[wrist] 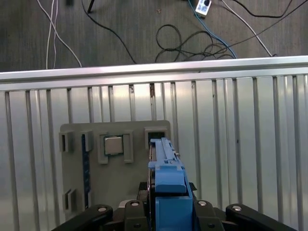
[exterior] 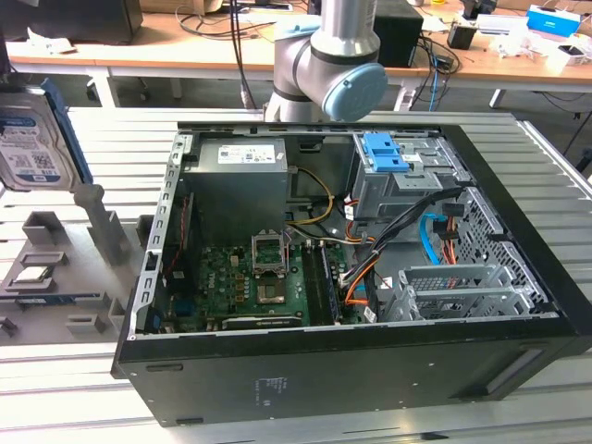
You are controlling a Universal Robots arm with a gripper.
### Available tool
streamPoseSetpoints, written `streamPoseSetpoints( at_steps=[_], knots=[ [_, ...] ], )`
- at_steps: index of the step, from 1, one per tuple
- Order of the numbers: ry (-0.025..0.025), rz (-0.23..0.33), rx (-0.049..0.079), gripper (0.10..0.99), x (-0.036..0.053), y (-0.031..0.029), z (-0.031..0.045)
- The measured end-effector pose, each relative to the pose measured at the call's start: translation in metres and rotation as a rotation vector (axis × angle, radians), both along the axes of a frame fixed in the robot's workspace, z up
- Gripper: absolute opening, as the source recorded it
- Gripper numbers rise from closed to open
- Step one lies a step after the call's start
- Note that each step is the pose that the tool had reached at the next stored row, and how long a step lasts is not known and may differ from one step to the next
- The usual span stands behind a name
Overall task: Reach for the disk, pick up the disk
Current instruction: 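Pick up the disk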
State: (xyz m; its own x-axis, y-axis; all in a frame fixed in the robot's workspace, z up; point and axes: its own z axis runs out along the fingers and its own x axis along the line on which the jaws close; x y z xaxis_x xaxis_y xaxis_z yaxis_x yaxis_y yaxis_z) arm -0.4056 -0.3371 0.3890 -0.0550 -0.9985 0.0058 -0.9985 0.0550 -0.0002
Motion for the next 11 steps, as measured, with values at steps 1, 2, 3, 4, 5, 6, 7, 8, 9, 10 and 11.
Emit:
streamPoseSetpoints(
  at_steps=[1,2,3,4,5,6,7,8,9,10,11],
  knots=[
    [0.0,0.0,0.0,0.365,0.0,0.0001,0.0027],
    [0.0,0.0,0.0,0.365,0.0001,0.0002,0.0056],
    [0.0,0.0,0.0,0.365,0.0001,0.0003,0.0086],
    [0.0001,0.0,0.0,0.365,0.0002,0.0005,0.0154],
    [0.0,0.0,0.0,0.365,0.0003,0.0006,0.021],
    [0.0,0.0,0.0,0.365,0.0003,0.0007,0.025],
    [0.0001,0.0,0.0,0.365,0.0004,0.0007,0.0279],
    [-0.0001,0.0,0.0,0.365,0.0004,0.0008,0.0302],
    [0.0,0.0,0.0,0.365,0.0004,0.0008,0.0343],
    [0.0,0.0,0.0,0.365,0.0004,0.0009,0.0372],
    [0.0,0.0,0.0,0.365,0.0005,0.001,0.0417]
  ],
)
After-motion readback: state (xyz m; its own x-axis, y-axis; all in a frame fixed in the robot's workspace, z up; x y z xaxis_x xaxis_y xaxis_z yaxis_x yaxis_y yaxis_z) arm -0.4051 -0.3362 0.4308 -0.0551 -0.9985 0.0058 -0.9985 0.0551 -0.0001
